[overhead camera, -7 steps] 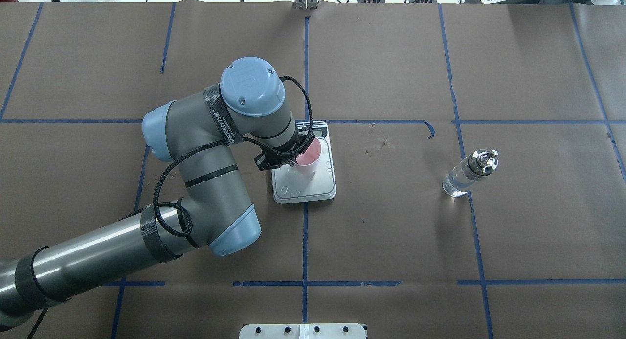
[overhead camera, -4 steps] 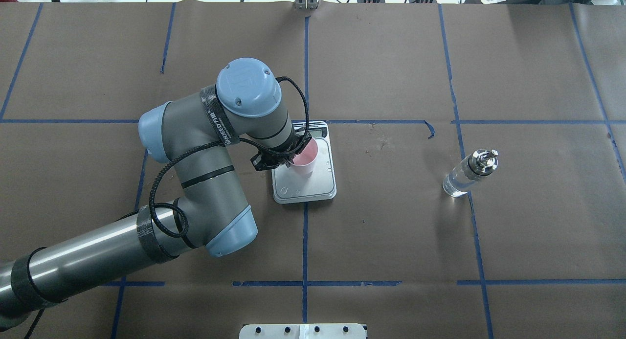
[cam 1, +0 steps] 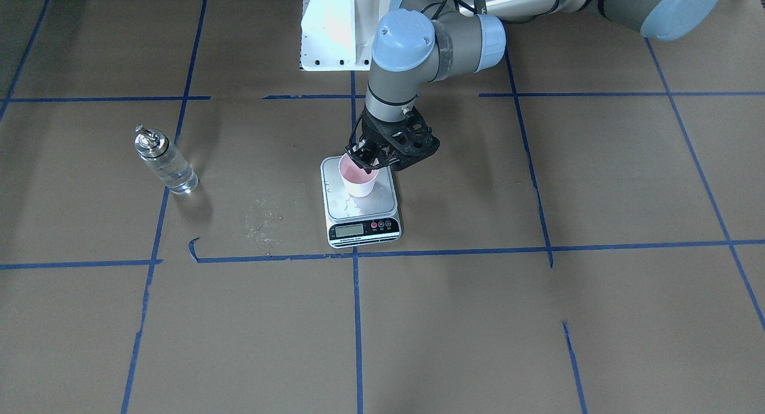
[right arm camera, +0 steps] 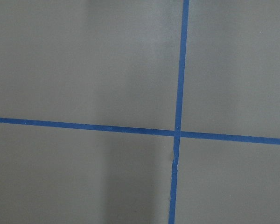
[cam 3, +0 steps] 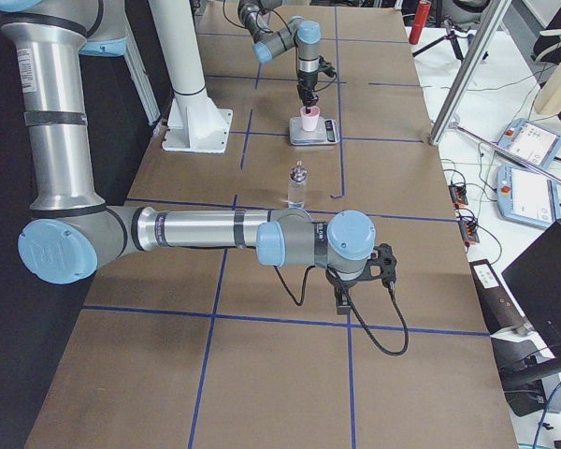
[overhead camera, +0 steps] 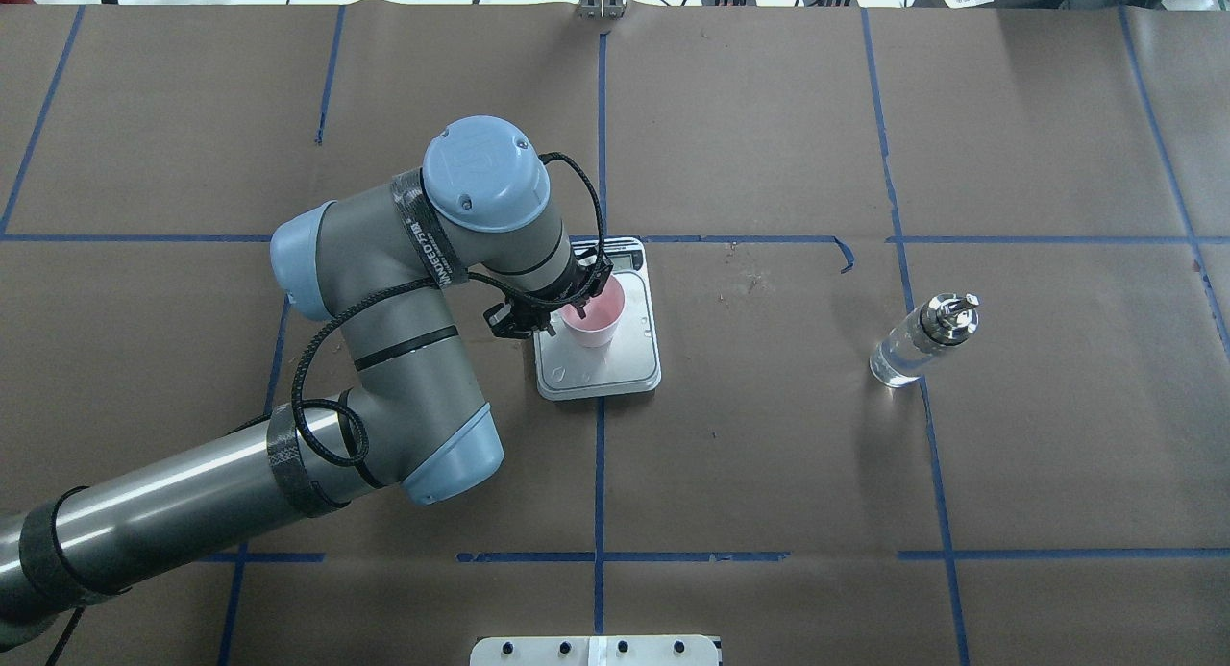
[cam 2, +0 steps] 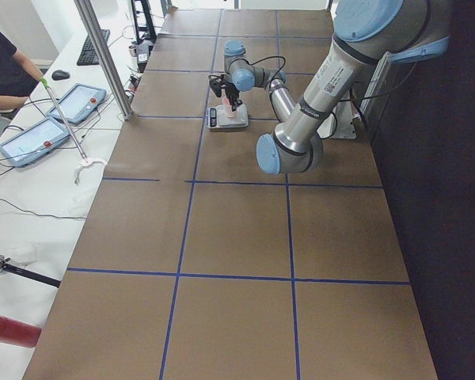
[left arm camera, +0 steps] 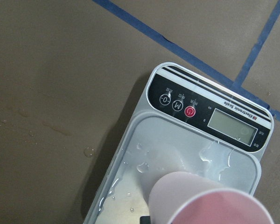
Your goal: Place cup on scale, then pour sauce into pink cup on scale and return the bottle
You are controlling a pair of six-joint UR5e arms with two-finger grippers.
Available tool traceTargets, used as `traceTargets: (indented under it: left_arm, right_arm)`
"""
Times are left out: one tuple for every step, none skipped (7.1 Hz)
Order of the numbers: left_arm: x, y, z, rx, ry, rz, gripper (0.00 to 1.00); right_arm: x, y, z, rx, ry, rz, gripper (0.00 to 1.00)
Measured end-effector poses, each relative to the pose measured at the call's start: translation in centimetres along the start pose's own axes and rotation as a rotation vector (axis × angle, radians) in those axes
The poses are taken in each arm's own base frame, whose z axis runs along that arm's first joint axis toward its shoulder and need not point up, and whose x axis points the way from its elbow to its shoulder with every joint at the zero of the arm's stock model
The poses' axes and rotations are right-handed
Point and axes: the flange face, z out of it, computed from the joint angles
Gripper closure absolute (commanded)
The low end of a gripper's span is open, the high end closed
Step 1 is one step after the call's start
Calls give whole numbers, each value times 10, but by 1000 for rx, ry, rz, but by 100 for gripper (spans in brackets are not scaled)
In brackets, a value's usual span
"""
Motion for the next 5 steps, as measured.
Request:
traceTargets:
  left_arm:
    - [2,1,-10,0,17,6,0]
    - [3,-3,-35,6,52,10,0]
    - [1,-11,-69,12,78,25,0]
    - [-4,-14,-99,2,81,60,0]
    - [-11,-16,-119,-5,80,83,0]
  right_arm:
    - [0,0,0,0,0,0,0]
    - [0,0,0,0,0,1,0]
    - [-4,-1,-3,5,-2,6,0]
    - [-19,-3,-11,21,-9,30,0]
    - [-51,-2,-25,46,-18,64,0]
